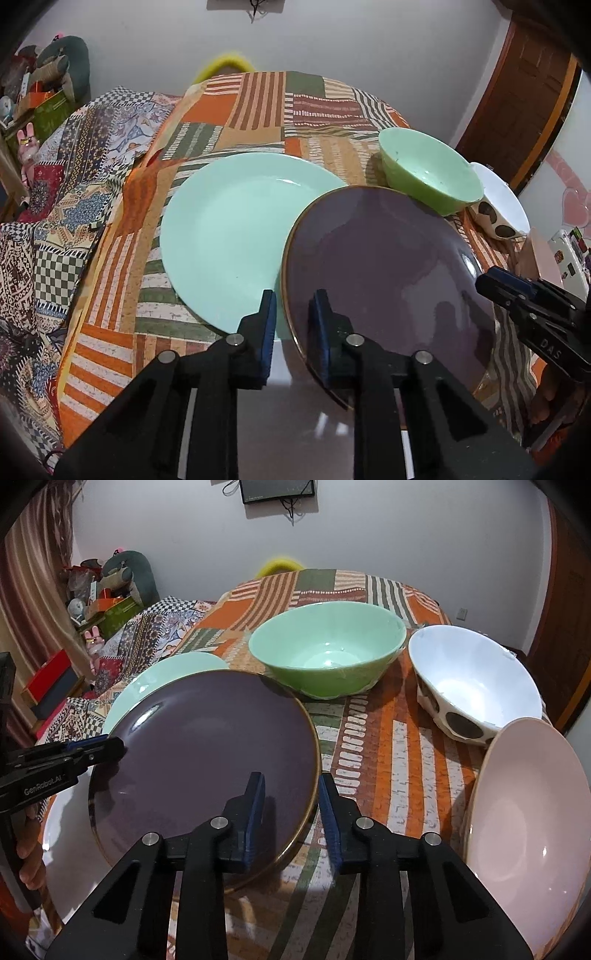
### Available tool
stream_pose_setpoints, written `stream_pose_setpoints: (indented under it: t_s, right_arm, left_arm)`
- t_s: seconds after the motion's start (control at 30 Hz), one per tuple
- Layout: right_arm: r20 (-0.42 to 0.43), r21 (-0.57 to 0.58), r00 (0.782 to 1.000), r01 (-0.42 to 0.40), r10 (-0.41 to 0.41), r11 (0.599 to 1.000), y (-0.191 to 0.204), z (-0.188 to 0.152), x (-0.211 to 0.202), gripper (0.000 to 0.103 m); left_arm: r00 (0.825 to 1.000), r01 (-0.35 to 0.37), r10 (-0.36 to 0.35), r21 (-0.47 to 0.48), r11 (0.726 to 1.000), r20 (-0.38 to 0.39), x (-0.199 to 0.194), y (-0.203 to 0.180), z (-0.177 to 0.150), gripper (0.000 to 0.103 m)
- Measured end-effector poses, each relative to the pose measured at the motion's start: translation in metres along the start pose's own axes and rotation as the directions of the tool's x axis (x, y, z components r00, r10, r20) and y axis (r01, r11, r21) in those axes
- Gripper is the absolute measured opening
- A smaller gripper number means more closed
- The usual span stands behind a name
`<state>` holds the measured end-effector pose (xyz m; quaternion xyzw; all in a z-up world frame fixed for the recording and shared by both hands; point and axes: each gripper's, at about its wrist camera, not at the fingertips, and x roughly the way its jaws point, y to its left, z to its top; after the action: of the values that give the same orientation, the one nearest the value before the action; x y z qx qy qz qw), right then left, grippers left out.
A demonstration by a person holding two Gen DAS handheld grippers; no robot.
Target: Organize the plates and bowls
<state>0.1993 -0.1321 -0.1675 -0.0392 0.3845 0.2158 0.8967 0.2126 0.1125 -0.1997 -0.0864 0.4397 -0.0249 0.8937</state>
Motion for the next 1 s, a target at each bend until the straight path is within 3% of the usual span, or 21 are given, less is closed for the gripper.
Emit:
stream_pose_setpoints:
  t_s: [0.37,1.0]
  right_arm:
    - [-0.05,0.048,0.998,-0.043,0.045,0.998,-0.007,0.0,0.018,0.025]
    - [-0.023,0.043,0.999,-0.034,0.035,0.998,-0.007,0.0,0.003,0.023]
  left_arm:
    - [1.0,0.024,-0.024,0.0,1.0,-0.011,0.008,0.001,0.004,0.02]
    - [0.999,0.04,-0.04,-0.003,0.999,-0.029,0.001,-0.006,-0.009,0.021]
